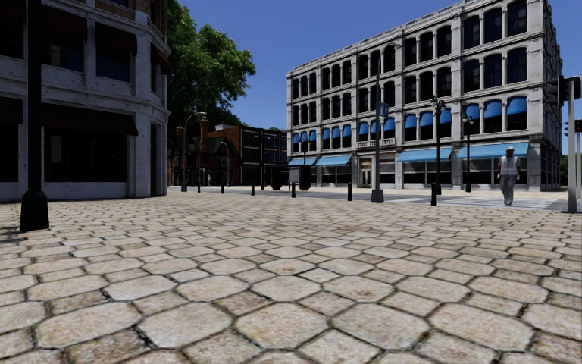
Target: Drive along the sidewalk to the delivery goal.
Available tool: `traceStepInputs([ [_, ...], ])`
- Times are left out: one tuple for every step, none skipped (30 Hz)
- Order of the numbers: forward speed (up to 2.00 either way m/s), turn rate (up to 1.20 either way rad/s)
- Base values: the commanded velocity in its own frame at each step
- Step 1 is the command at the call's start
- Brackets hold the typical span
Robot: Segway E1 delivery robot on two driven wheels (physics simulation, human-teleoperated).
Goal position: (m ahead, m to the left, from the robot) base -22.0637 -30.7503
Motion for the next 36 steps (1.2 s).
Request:
traceStepInputs([
  [0.0, 0.0],
  [0.0, 0.0],
  [0.0, 0.0],
  [0.0, 0.0],
  [0.0, 0.0],
  [0.0, 0.0],
  [0.0, 0.0],
  [0.0, 0.0],
  [0.0, 0.0],
  [0.0, 0.0],
  [0.0, 0.0],
  [0.0, 0.0],
  [0.0, 0.0],
  [0.0, 0.0],
  [0.0, 0.0],
  [0.0, 0.0],
  [0.0, 0.0],
  [0.0, 0.0],
  [0.0, 0.0],
  [0.0, 0.0],
  [0.0, 0.0],
  [0.0, 0.0],
  [0.0, 0.0],
  [0.0, 0.0],
  [0.0, 0.0],
  [0.0, 0.0],
  [0.0, 0.0],
  [0.0, 0.0],
  [0.0, 0.0],
  [0.0, 0.0],
  [0.0, 1.2],
  [0.0, 1.2],
  [1.19, 1.2],
  [1.43, 1.2],
  [1.43, 1.2],
  [1.43, 1.2],
])
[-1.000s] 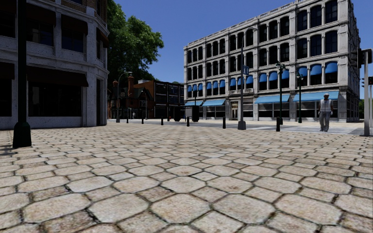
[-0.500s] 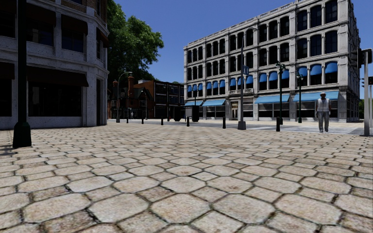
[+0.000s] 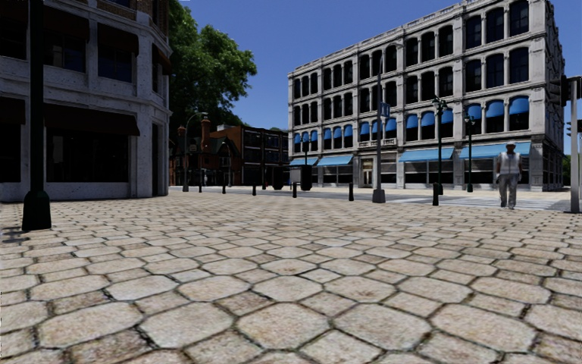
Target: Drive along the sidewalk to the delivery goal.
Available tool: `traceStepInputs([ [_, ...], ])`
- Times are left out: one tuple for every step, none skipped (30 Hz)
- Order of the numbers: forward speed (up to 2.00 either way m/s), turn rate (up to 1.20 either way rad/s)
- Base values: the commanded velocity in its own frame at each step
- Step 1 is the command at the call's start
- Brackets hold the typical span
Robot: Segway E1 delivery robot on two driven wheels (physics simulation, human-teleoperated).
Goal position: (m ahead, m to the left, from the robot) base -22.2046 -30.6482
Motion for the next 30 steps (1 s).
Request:
traceStepInputs([
  [0.62, 1.2],
  [0.0, 1.2],
  [0.0, 1.2],
  [0.0, 1.2],
  [0.0, 1.2],
  [0.0, 1.2],
  [0.0, 1.2],
  [0.0, 1.2],
  [0.0, 1.2],
  [0.0, 1.2],
  [0.0, 1.2],
  [0.0, 1.2],
  [0.0, 1.2],
  [0.0, 1.2],
  [0.0, 1.2],
  [0.0, 1.2],
  [0.0, 1.2],
  [0.0, 1.2],
  [0.0, 1.2],
  [0.0, 1.2],
  [0.0, 1.2],
  [0.0, 1.2],
  [0.0, 1.2],
  [0.0, 1.2],
  [0.0, 1.2],
  [0.0, 1.2],
  [0.0, 1.2],
  [0.0, 1.2],
  [0.0, 1.2],
  [0.0, 1.2],
])
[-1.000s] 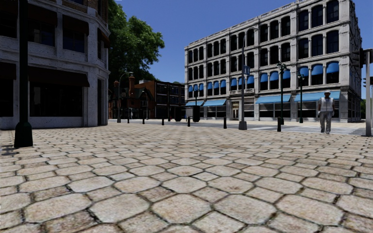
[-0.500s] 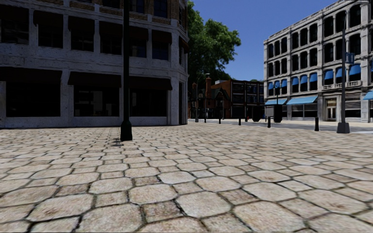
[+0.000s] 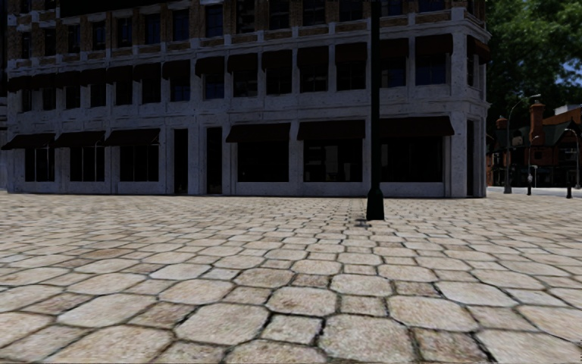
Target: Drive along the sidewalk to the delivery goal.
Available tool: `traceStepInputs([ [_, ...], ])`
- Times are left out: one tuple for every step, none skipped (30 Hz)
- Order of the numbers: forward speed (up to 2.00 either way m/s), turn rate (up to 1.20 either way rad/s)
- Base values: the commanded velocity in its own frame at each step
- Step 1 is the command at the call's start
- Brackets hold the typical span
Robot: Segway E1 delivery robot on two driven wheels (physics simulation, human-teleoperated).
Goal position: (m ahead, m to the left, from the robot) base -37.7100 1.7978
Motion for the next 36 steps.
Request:
traceStepInputs([
  [0.0, 1.2],
  [0.0, 1.2],
  [0.0, 1.2],
  [0.0, 1.2],
  [0.0, 1.2],
  [0.0, 1.2],
  [0.0, 1.2],
  [0.0, 1.2],
  [0.0, 1.2],
  [0.0, 1.2],
  [0.0, 1.2],
  [0.0, 1.2],
  [0.0, 1.2],
  [0.0, 1.2],
  [0.0, 1.2],
  [0.0, 1.2],
  [0.0, 1.2],
  [0.0, 1.2],
  [0.0, 1.2],
  [0.0, 1.2],
  [0.0, 1.2],
  [0.0, 1.2],
  [0.0, 1.2],
  [0.0, 1.2],
  [0.0, 1.2],
  [0.0, 0.06],
  [0.56, 0.0],
  [2.0, 0.0],
  [2.0, 0.0],
  [2.0, 0.0],
  [2.0, 0.0],
  [2.0, 0.0],
  [2.0, 0.0],
  [2.0, 0.0],
  [2.0, 0.0],
  [2.0, 0.0],
])
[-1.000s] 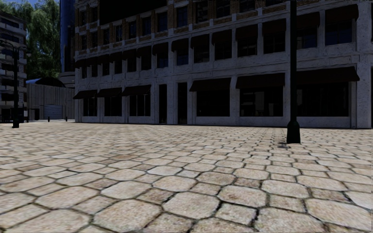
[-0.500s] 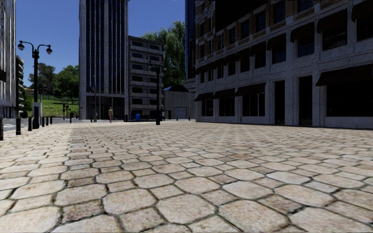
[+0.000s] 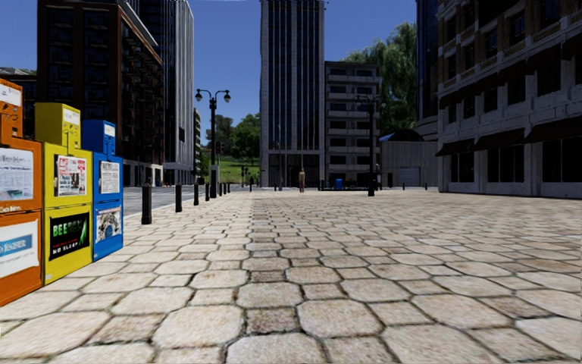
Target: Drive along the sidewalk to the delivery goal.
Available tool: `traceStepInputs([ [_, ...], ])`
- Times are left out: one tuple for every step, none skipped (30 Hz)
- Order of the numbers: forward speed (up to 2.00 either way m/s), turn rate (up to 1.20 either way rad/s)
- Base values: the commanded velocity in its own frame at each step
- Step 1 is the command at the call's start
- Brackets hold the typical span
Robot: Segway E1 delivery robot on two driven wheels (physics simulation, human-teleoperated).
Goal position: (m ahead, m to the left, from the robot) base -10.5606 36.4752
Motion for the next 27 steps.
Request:
traceStepInputs([
  [2.0, 0.0],
  [2.0, 0.0],
  [2.0, 0.0],
  [2.0, 0.0],
  [2.0, 0.0],
  [2.0, 0.0],
  [2.0, 0.0],
  [2.0, 0.0],
  [2.0, 0.0],
  [2.0, 0.0],
  [2.0, 0.0],
  [2.0, 0.0],
  [2.0, 0.0],
  [2.0, 0.0],
  [2.0, 0.0],
  [2.0, 0.0],
  [2.0, 0.0],
  [2.0, 0.0],
  [2.0, 0.0],
  [2.0, 0.0],
  [2.0, 0.0],
  [2.0, 0.0],
  [2.0, 0.0],
  [2.0, 0.0],
  [2.0, 0.0],
  [2.0, 0.0],
  [2.0, 0.0],
])
